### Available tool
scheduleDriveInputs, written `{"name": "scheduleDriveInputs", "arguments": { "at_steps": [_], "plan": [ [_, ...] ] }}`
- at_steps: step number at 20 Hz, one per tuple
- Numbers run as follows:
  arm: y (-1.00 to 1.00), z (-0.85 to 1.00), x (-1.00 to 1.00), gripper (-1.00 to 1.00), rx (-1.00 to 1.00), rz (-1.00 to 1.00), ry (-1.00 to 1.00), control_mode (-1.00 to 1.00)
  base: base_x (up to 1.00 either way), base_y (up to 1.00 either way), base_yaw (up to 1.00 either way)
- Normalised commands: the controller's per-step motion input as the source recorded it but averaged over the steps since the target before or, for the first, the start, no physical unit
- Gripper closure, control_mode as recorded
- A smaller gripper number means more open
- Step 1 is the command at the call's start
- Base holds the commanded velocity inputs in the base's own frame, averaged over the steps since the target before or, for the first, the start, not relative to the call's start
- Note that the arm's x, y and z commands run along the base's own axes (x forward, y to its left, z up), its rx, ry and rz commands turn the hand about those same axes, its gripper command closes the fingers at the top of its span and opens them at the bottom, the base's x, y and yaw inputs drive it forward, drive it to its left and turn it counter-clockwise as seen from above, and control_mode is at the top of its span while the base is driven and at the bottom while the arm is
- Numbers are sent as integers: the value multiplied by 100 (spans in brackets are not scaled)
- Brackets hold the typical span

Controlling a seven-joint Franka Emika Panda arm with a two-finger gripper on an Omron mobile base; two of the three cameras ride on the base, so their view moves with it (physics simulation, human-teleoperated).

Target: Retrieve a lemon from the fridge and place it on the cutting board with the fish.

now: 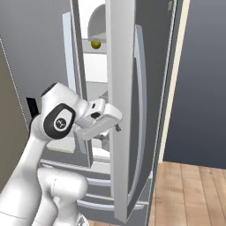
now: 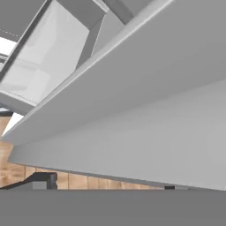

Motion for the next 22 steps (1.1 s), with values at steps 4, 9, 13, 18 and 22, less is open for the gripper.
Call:
{"name": "scheduleDriveInputs", "arguments": {
  "at_steps": [4, 9, 13, 18, 22],
  "plan": [
    [7, 0, 4, -100, -2, 1, 0, -100, 0, 0, 0],
    [24, 0, 2, -100, -4, 2, 0, -100, 0, 0, 0],
    [23, 0, 13, -100, -5, 1, 0, -100, 0, 0, 0],
    [2, 0, 44, -100, -6, 9, 0, -100, 0, 0, 0],
    [1, 0, 36, -100, -7, 6, 0, -100, 0, 0, 0]
  ]
}}
